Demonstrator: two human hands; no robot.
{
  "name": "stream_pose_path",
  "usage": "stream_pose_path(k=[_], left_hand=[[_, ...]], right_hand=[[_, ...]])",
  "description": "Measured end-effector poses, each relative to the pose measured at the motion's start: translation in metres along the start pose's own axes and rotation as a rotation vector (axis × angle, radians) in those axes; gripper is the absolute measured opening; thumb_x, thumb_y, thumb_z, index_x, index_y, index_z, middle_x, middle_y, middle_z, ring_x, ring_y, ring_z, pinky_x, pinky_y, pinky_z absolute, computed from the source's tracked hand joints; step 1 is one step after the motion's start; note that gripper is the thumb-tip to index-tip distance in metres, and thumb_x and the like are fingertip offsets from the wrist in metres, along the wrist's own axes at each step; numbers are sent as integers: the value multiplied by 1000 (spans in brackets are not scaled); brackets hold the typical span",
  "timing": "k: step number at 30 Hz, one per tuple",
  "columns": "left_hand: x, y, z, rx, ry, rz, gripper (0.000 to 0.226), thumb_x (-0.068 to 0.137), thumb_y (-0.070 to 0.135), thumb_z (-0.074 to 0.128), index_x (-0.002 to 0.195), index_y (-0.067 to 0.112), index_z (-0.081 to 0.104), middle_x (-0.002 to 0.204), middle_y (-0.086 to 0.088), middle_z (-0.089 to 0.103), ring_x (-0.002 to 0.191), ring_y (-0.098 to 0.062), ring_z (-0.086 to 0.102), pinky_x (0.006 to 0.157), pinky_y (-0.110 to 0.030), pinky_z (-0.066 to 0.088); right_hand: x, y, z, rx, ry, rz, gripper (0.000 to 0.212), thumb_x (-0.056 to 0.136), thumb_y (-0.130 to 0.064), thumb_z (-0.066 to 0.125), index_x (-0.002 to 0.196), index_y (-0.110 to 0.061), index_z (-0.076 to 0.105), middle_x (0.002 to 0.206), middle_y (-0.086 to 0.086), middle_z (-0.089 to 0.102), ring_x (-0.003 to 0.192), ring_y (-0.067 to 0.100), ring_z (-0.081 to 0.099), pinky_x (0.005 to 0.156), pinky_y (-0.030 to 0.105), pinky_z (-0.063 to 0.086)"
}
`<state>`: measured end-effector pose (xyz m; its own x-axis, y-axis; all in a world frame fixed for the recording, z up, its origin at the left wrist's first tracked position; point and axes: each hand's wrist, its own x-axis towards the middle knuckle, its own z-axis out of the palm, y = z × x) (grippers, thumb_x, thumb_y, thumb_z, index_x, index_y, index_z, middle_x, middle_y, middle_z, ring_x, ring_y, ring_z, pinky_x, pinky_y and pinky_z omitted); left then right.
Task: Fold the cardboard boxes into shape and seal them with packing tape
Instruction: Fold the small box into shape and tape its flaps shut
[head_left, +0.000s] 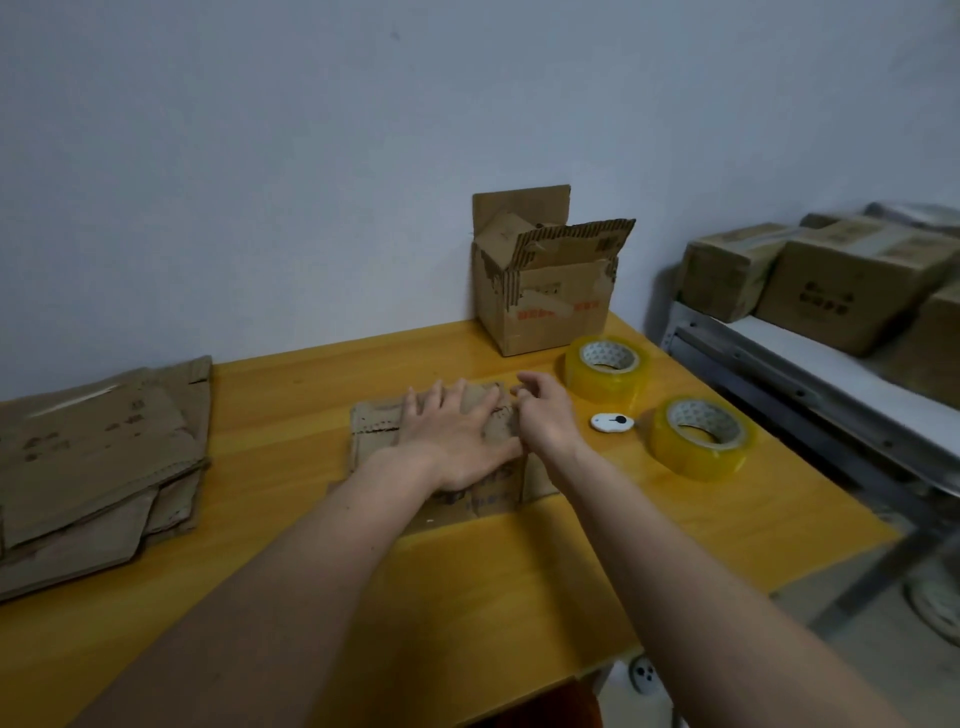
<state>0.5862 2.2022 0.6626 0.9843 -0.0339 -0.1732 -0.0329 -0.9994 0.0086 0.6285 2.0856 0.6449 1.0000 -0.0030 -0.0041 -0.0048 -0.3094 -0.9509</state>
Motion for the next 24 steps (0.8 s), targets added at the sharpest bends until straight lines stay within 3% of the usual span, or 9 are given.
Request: stream_pose_path(k=[3,8,11,13,15,18,21,24], left_hand=[[3,11,-2,-37,14,-7,76,84,79,12,149,44,-2,161,-2,-6,147,-30,-6,116,-55,-8],[3,17,-1,-28,38,23,63,87,74,8,146,53,-2,161,-6,-6,147,-34,-6,115,-59,-7],[2,16,0,-35,46,37,60,88,72,9,145,54,0,161,-6,-5,146,-35,-5,115,-59,-7],[2,13,1,-38,56,33,67,88,73,11,148,47,-2,161,-6,-3,146,-35,-4,115,-56,-6],[0,10,4,-43,82,12,81,86,74,13,152,30,-4,161,-4,-1,147,-32,-2,117,-51,-4],[-4,1,4,-43,114,30,94,80,79,11,153,20,2,161,-3,3,147,-29,3,118,-47,0],[-9,-5,1,-44,103,24,98,67,87,6,151,37,10,161,2,8,146,-26,7,113,-60,-1],[-13,-8,0,-26,62,-99,96,55,95,-2,143,58,7,161,-3,5,146,-32,5,105,-71,-6]], right_hand=[[4,20,-27,-251,119,-3,45,91,-2,42,135,-10,45,138,9,48,130,27,42,106,38,37],[5,60,-80,-901,264,96,49,91,-16,50,137,-5,36,143,16,38,135,34,29,113,43,24],[1,80,-105,-1046,257,215,57,90,-11,50,143,-5,27,150,14,30,142,31,19,117,52,9],[-1,86,-118,-1110,239,220,57,87,-10,55,140,-10,33,146,11,35,140,30,22,116,55,10],[-1,85,-125,-1085,232,222,48,88,-9,52,135,-14,43,143,9,41,138,30,25,113,58,15],[-7,79,-117,-776,313,200,40,92,-10,53,132,-16,48,142,7,41,137,29,25,107,59,23],[-17,62,-95,-472,392,9,39,92,-16,59,130,-11,49,140,11,44,135,32,27,105,51,32],[-25,31,-67,-259,328,-201,35,90,-15,63,123,-9,54,128,10,52,126,29,38,103,42,37]])
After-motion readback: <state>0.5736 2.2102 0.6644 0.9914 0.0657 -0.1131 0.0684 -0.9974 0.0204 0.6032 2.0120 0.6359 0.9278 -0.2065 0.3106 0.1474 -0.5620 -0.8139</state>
